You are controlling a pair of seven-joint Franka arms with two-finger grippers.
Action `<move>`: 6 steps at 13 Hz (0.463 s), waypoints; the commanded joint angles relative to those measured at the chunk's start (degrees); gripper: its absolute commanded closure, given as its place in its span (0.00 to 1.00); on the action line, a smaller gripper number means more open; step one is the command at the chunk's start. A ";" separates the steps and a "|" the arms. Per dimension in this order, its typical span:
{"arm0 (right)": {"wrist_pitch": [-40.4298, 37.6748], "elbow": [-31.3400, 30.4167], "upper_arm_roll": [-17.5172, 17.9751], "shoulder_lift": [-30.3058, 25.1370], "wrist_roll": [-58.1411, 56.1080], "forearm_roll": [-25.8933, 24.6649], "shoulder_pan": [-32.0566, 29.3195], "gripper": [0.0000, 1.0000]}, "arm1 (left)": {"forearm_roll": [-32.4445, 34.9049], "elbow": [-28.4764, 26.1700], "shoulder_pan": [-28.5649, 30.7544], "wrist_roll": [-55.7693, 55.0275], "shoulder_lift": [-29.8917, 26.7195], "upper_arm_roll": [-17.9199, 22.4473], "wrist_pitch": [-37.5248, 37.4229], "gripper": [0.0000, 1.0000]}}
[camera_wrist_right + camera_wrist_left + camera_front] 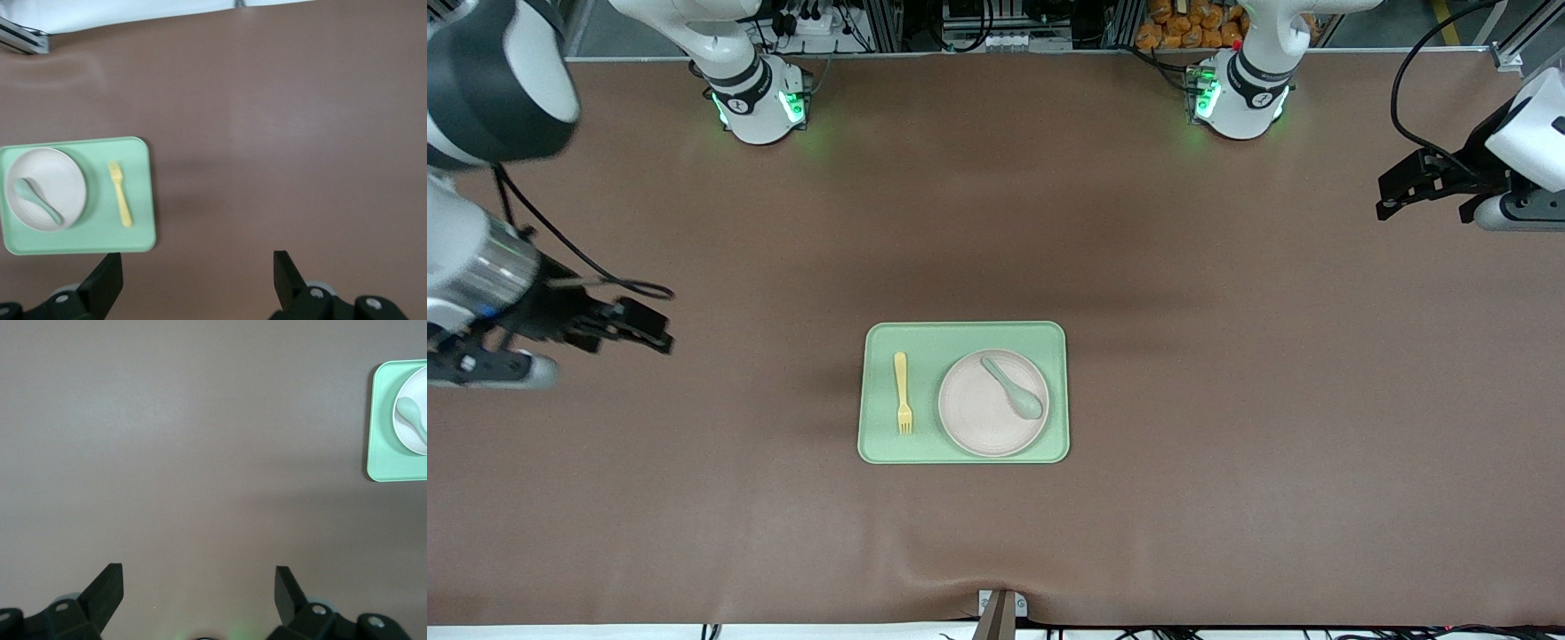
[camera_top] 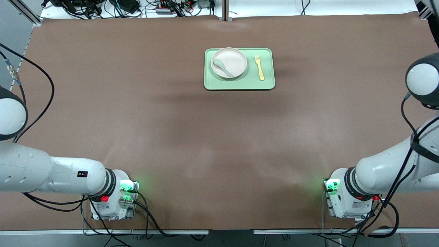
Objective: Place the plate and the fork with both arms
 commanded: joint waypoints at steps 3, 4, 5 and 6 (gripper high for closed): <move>-0.83 -11.31 -5.83 -11.42 -9.00 -0.27 -0.66 0.00 | 0.43 0.38 0.21 0.96 0.06 -0.04 0.15 0.00; 0.75 -15.62 -5.93 -14.76 -8.92 -0.27 -0.58 0.00 | 0.43 0.38 0.21 0.96 0.06 -0.13 0.23 0.00; 1.90 -19.67 -5.84 -17.84 -8.74 -0.27 -0.49 0.00 | 0.43 0.38 0.21 0.96 0.06 -0.04 0.23 0.00; 2.00 -21.88 -5.75 -19.78 -8.65 -0.27 -0.49 0.00 | 0.43 0.38 0.21 0.96 0.06 -0.13 0.23 0.00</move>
